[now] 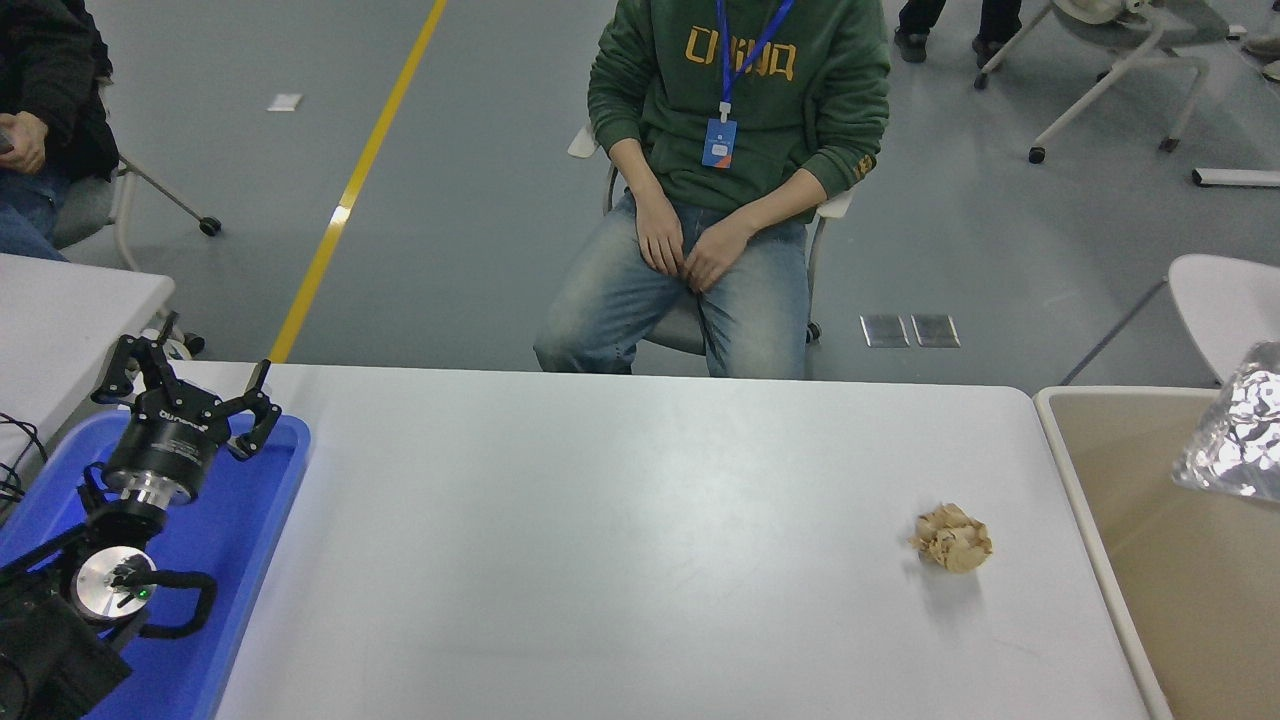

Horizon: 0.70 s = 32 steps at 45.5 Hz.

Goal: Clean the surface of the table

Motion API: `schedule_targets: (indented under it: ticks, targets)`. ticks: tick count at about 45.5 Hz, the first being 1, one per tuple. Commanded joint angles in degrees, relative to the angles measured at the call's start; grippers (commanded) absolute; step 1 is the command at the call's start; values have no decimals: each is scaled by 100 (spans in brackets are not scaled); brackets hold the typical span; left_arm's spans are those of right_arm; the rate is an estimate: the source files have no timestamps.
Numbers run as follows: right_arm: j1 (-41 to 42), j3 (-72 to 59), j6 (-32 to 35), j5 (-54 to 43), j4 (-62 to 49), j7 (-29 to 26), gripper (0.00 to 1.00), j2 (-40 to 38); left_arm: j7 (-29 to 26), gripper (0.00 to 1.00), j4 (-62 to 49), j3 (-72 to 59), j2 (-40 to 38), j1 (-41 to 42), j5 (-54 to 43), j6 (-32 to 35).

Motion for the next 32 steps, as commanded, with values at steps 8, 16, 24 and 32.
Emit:
schedule_targets:
  ticks: [8,16,24,32]
  targets:
    - [-689,-437,-1540,68,-1768,1,0,1700,0,100,0,0,0,0,0,0]
    - [-1094,-367,-1874,104,-2471,1,0,2368,0,100,0,0,0,0,0,0]
    - [-1480,-358,-2225,437,-3166,-8,0,3063,0,100,0,0,0,0,0,0]
    - [-1779,-358,-2551,754,-3614,-52,0,3599,0,100,0,0,0,0,0,0]
